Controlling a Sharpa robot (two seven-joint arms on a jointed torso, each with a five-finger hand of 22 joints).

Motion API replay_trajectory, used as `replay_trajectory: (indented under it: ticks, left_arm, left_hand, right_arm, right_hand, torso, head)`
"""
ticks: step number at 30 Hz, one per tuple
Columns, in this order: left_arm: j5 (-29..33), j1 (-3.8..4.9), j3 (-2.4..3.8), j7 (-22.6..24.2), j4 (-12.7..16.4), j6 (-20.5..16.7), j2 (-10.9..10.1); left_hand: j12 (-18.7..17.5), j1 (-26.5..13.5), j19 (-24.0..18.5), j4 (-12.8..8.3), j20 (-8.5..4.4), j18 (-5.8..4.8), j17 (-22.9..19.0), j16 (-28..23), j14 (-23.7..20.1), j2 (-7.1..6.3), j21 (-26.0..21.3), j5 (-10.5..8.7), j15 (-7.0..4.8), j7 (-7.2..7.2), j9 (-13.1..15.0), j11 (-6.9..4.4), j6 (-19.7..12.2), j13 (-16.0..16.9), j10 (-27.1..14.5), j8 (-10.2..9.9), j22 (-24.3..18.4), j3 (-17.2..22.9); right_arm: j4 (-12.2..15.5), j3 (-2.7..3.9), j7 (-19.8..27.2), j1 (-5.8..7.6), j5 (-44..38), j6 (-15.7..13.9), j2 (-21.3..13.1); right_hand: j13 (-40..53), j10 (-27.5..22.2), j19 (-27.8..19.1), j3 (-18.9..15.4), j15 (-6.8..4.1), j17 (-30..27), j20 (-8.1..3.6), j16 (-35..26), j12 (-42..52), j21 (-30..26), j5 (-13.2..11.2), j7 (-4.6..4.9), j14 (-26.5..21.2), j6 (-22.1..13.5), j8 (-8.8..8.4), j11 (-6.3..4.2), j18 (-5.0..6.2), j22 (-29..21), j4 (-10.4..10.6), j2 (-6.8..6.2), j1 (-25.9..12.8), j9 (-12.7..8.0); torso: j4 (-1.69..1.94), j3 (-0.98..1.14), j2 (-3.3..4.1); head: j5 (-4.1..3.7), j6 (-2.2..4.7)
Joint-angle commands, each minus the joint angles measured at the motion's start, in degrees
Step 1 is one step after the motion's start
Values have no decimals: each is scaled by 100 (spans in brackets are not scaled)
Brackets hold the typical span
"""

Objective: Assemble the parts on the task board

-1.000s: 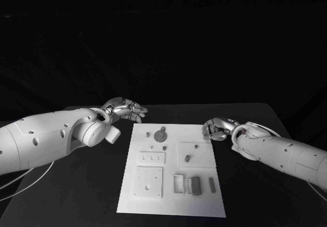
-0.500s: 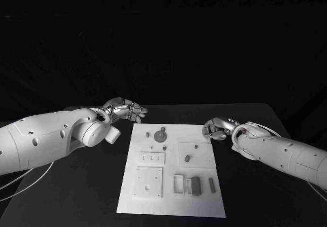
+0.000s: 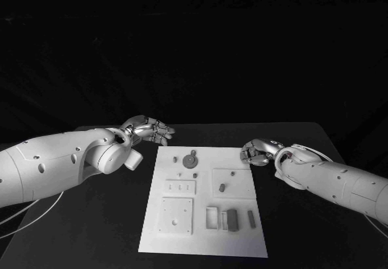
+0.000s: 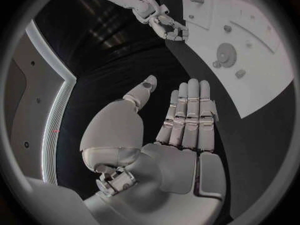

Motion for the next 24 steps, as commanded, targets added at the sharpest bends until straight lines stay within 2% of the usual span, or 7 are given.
replay_trajectory:
  ticks: [1,6,9,17,24]
  left_arm:
    - [-11,7,4,26,10,32,9]
    - [-11,7,4,23,13,32,7]
    - [-11,7,4,23,13,35,9]
    - [-11,7,4,21,13,37,7]
    - [-11,7,4,17,12,38,6]
  left_hand:
    - [-27,52,-19,-28,14,20,9,-29,-1,-10,-34,-2,29,26,9,27,-29,-9,-20,-34,7,8]
    - [-29,51,-18,-28,14,20,10,-30,0,-11,-35,-2,29,26,11,27,-30,-9,-21,-36,8,7]
    - [-30,50,-18,-27,14,20,10,-30,0,-11,-35,-2,29,27,11,28,-30,-9,-21,-37,8,6]
    - [-33,50,-18,-27,14,20,12,-31,1,-12,-37,-2,29,28,13,28,-32,-9,-22,-39,10,5]
    - [-36,52,-17,-27,14,21,13,-32,1,-10,-38,-2,28,28,15,29,-32,-9,-22,-42,11,6]
  right_arm:
    - [10,-11,-29,-17,-86,61,-3]
    - [14,-11,-60,-17,-56,23,2]
    - [14,-11,-90,-17,-52,0,7]
    - [7,-12,-125,-17,-52,-51,10]
    - [38,-13,-102,-17,-52,-98,7]
  right_hand:
    - [-4,-3,-21,-63,-44,-12,5,20,22,25,13,2,6,24,12,-30,98,90,13,-93,-83,-5]
    - [-10,-3,-14,-171,-36,-22,7,17,15,22,13,18,9,-15,-28,-18,98,81,108,-280,-279,-13]
    - [-10,-20,-18,-280,-31,-27,4,12,11,18,13,26,3,-43,-50,-12,98,78,135,-331,-402,-16]
    - [-5,-55,-26,-426,-13,-35,-15,6,10,3,13,55,-9,-168,-131,12,98,69,122,-361,-496,-37]
    - [-3,-59,-21,-429,-9,-37,-24,9,16,1,14,57,-7,-163,-131,15,98,66,107,-327,-469,-33]
  torso:
    - [0,2,-1]
    - [2,0,-3]
    - [1,1,-3]
    - [2,0,-2]
    - [1,3,1]
  head:
    - [1,2]
    - [0,2]
    - [0,6]
    - [-3,8]
    - [0,5]
